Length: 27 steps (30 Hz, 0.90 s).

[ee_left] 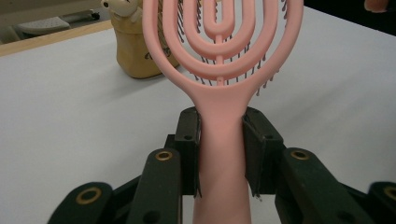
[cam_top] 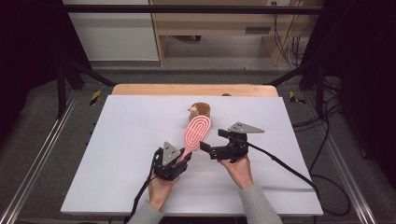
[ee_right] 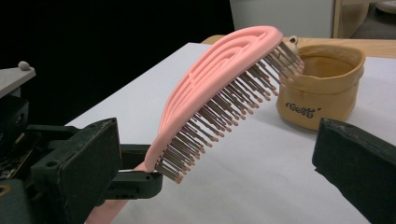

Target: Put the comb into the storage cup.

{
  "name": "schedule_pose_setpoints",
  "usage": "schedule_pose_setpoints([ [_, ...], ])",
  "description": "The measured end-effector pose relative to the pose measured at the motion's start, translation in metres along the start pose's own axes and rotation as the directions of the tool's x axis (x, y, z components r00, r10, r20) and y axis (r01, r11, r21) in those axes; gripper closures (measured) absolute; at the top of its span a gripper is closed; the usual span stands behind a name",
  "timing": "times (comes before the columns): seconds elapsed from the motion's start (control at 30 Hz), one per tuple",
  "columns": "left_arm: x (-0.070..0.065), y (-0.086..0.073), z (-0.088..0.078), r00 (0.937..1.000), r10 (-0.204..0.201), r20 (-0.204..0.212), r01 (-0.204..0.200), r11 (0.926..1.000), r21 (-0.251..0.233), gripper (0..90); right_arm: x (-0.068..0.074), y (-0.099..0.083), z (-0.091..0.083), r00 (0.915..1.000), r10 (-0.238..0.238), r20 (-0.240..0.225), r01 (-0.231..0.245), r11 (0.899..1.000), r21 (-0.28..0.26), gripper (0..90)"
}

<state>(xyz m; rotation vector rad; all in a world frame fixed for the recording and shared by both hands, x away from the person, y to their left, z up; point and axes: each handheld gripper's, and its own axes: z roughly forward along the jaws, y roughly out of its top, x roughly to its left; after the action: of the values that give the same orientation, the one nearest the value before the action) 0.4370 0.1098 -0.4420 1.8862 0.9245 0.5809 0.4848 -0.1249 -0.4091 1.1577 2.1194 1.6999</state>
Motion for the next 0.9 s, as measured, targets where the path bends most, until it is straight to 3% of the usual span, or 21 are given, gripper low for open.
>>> schedule_pose_setpoints([
  [0.5,-0.01,0.002,0.002,0.9998,0.017,0.009,-0.017,0.9998,-0.01,69.3,-0.001,0.0,0.013,0.9985,0.046,-0.031,-0.044,0.998,0.049,9.8],
  [0.9,-0.017,0.004,0.001,0.9994,0.03,0.017,-0.029,0.9993,-0.024,69.2,-0.004,0.001,0.017,0.9935,0.103,-0.047,-0.1,0.993,0.066,24.8],
])
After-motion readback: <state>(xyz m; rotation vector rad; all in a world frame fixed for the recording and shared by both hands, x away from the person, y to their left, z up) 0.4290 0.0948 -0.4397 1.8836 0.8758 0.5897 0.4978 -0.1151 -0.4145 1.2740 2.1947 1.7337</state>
